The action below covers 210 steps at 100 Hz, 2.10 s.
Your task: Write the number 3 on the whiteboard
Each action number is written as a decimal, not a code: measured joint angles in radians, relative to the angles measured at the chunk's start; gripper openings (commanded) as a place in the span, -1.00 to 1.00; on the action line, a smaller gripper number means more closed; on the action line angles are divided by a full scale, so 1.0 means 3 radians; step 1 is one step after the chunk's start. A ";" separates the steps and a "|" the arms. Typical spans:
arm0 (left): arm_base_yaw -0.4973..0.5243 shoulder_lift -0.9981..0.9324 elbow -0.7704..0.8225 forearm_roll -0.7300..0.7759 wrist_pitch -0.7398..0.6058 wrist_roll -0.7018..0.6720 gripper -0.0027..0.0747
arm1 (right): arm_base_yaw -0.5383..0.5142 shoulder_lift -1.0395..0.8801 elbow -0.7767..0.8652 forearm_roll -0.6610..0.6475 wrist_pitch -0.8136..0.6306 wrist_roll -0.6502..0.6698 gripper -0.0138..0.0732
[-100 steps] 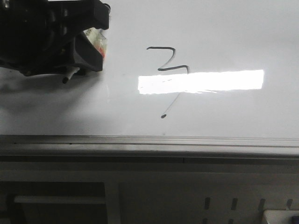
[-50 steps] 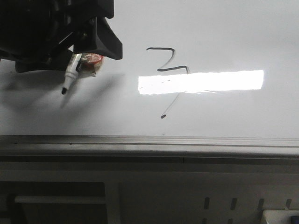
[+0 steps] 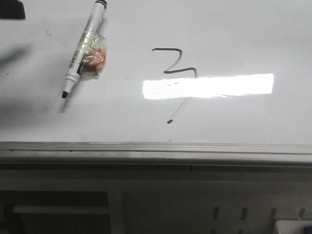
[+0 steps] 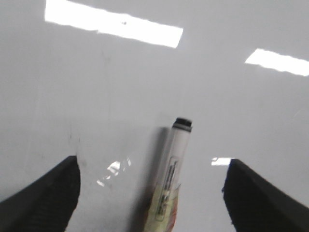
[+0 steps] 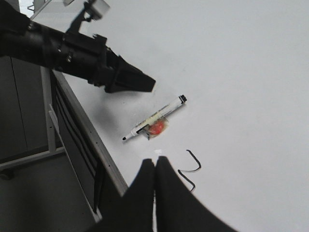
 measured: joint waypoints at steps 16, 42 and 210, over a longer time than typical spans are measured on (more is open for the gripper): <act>0.0000 -0.0668 0.0023 0.0000 -0.0008 0.0377 -0.66 | 0.0000 -0.0253 0.0103 -0.0122 -0.0057 0.0000 -0.83; 0.0000 -0.1667 0.0372 0.0000 0.0134 0.0902 -0.98 | 0.0000 -0.1061 0.0776 -0.0545 -0.0208 0.0483 -0.83; 0.1322 -0.3263 0.2161 0.3919 0.0739 -0.2017 -0.98 | 0.0000 -0.1967 0.1632 -0.0899 -0.0448 0.0776 -0.83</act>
